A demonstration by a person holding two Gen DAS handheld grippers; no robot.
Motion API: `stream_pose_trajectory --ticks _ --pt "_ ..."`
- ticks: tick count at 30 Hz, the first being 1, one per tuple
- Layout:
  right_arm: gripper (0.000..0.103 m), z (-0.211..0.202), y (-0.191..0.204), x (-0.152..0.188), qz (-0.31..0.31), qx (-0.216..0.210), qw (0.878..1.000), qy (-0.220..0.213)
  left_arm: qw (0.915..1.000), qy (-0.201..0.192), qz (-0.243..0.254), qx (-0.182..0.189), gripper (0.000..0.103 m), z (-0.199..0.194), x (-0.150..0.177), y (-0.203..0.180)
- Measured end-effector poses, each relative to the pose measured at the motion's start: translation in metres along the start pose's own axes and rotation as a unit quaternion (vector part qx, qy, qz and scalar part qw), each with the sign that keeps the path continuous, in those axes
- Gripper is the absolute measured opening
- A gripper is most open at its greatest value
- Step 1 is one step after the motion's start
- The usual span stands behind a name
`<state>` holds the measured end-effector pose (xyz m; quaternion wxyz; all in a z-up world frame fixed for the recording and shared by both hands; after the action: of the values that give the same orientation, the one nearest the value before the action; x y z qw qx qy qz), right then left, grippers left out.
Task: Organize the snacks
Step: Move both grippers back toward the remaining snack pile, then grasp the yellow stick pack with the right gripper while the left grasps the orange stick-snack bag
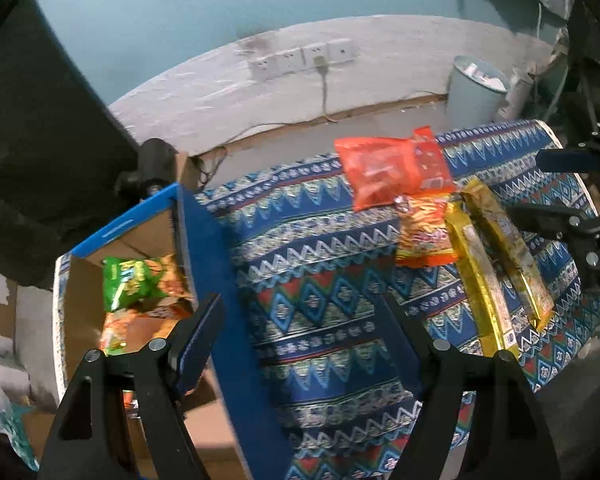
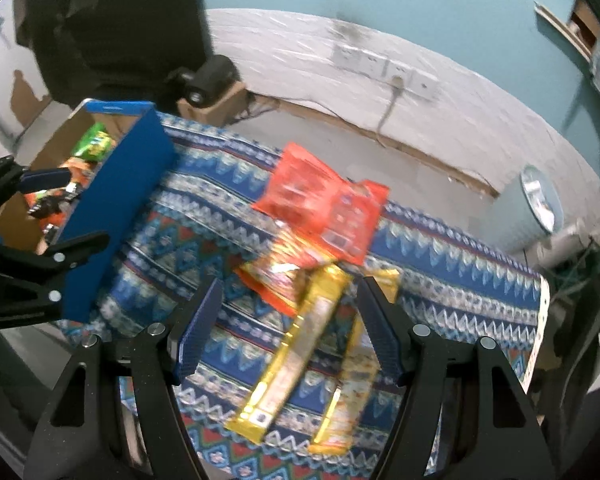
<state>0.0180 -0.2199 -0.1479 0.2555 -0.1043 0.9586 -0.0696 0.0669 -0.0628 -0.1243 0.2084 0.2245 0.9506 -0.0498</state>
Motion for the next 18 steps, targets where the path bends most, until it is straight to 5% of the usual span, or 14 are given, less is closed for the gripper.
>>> stream_pose_trajectory --ticks 18 --pt "0.070 0.078 -0.059 0.073 0.055 0.032 0.993 0.097 0.9969 0.046 0.061 0.016 0.078 0.053 0.011 -0.053"
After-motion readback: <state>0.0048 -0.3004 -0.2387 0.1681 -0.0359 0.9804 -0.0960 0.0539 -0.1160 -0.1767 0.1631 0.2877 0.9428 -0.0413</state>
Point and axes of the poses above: each gripper's, at about its wrist camera, not at the fingertips, and z roughly the way its jaws point, y to its left, x to its underside, the point moved 6 cm from there along z, roughly the way its jaws point, and after that the axes turned 11 degrees about x, right-handed, at the moved point
